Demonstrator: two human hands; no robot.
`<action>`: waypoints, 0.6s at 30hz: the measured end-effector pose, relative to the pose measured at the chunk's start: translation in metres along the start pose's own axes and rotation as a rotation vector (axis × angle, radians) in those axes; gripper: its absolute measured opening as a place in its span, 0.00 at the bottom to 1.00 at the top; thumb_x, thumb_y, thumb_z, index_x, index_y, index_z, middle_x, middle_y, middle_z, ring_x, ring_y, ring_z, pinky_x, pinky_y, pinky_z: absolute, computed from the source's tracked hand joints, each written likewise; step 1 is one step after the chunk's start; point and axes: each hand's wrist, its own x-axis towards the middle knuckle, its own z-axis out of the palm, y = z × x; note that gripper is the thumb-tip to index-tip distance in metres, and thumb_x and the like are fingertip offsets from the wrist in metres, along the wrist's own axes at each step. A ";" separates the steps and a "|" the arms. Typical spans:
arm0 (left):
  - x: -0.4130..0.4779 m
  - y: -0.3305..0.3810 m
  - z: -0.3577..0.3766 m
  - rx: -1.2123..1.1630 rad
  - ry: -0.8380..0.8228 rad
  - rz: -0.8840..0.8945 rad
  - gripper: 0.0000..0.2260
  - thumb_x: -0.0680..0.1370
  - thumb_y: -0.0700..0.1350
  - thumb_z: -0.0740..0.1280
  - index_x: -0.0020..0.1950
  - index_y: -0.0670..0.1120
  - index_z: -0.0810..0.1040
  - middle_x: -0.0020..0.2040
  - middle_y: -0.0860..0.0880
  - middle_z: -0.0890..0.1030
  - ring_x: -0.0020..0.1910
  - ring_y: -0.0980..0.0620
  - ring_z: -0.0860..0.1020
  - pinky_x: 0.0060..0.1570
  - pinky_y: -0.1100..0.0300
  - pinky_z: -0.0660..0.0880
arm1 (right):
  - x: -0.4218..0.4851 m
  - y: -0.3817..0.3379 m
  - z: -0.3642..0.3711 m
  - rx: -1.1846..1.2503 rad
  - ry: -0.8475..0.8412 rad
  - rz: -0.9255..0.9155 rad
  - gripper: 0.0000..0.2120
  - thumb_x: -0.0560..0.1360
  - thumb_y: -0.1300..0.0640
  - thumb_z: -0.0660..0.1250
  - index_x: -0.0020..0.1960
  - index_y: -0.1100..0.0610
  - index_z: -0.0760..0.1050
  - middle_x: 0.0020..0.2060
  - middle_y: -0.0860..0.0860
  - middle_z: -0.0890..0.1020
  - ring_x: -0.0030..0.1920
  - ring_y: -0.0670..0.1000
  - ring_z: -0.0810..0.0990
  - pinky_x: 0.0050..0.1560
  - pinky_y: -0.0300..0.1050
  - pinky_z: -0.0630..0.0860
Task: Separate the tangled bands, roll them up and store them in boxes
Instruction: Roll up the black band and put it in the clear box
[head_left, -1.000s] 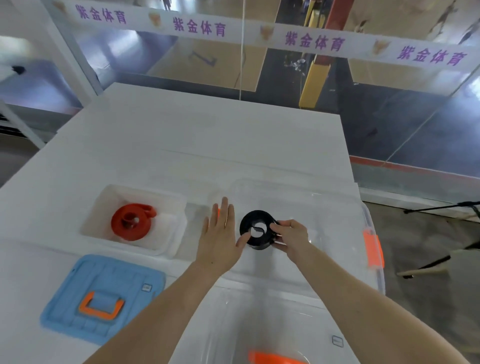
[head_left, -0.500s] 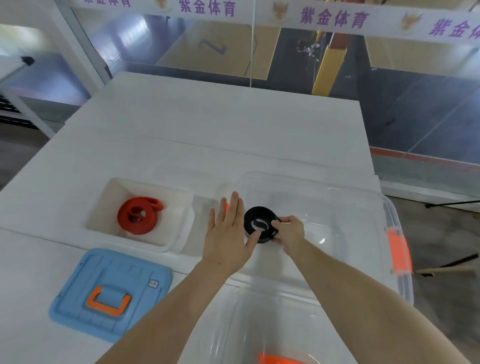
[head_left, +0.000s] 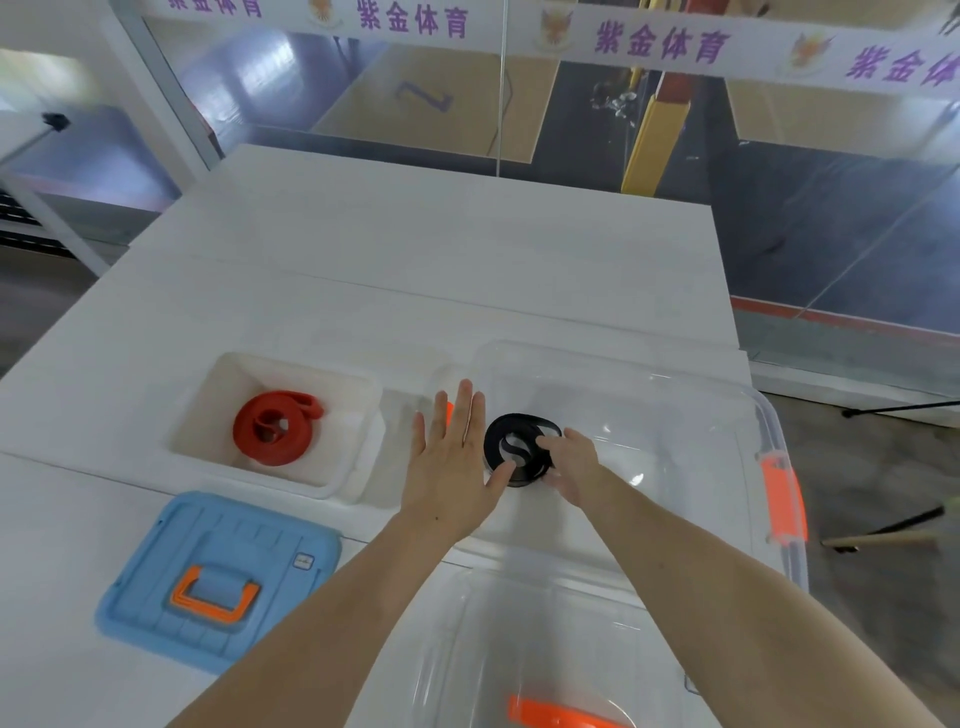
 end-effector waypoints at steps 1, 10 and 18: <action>0.000 0.000 -0.001 0.003 -0.004 -0.001 0.41 0.80 0.68 0.43 0.85 0.44 0.41 0.85 0.46 0.37 0.84 0.39 0.42 0.82 0.40 0.46 | -0.006 -0.002 -0.001 0.015 -0.007 0.008 0.36 0.80 0.64 0.71 0.83 0.55 0.58 0.80 0.57 0.66 0.77 0.62 0.69 0.72 0.60 0.73; -0.010 0.004 -0.024 -0.034 -0.060 0.015 0.36 0.84 0.63 0.54 0.85 0.47 0.44 0.85 0.44 0.37 0.83 0.37 0.37 0.81 0.37 0.46 | -0.071 -0.029 -0.028 -0.544 0.014 -0.319 0.21 0.80 0.57 0.68 0.72 0.55 0.75 0.69 0.54 0.79 0.66 0.55 0.78 0.60 0.48 0.75; -0.116 0.034 -0.030 -0.158 0.192 0.045 0.27 0.83 0.51 0.62 0.82 0.48 0.61 0.85 0.43 0.54 0.84 0.41 0.54 0.78 0.37 0.62 | -0.200 0.012 -0.082 -0.971 0.229 -1.062 0.12 0.80 0.62 0.67 0.62 0.56 0.82 0.62 0.52 0.81 0.64 0.56 0.78 0.58 0.45 0.76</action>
